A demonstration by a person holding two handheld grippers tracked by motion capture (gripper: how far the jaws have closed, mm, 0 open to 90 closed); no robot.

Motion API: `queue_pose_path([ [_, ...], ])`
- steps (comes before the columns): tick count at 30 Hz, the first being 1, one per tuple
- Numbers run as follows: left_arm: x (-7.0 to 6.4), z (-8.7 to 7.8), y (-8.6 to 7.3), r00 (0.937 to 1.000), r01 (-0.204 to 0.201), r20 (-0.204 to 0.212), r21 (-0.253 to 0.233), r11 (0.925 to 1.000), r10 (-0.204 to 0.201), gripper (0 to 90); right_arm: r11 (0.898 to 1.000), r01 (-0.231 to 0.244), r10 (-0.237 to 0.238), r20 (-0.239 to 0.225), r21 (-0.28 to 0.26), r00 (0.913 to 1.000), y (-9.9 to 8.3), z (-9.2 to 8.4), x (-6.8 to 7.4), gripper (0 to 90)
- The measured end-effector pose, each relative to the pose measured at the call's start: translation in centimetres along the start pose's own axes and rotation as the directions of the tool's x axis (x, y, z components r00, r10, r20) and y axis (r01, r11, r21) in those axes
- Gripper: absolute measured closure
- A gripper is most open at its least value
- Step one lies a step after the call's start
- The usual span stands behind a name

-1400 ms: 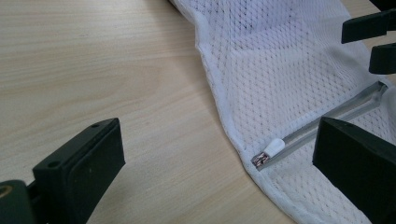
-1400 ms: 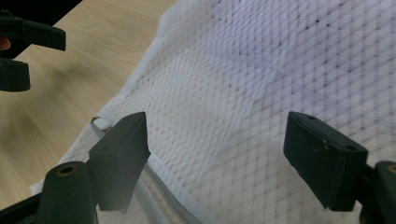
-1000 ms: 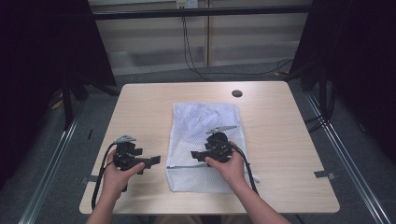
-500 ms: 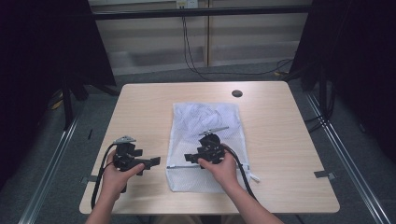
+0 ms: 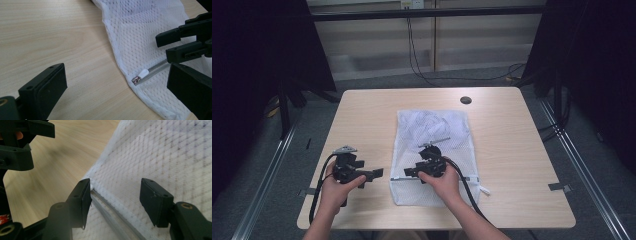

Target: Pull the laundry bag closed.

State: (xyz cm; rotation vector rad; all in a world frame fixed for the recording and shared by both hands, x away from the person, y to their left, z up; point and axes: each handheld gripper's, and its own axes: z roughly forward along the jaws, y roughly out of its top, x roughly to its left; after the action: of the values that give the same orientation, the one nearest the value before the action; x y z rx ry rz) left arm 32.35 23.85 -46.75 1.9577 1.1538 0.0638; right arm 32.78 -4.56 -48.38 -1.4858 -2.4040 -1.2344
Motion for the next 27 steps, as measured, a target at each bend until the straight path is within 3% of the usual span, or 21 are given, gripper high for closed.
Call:
queue_pose_path([
  [9,0.0,-0.1,0.0,1.0,-0.003,0.0,0.004,1.0,0.003,2.3,0.999,-0.032,0.034,-0.064,0.019,0.9974,-0.1,1.0,0.5,51.3],
  [27,0.0,0.0,0.0,1.0,-0.004,0.0,0.015,0.9999,0.004,2.6,0.996,-0.071,0.077,-0.122,0.053,0.9895,-0.2,2.5,1.2,62.7],
])
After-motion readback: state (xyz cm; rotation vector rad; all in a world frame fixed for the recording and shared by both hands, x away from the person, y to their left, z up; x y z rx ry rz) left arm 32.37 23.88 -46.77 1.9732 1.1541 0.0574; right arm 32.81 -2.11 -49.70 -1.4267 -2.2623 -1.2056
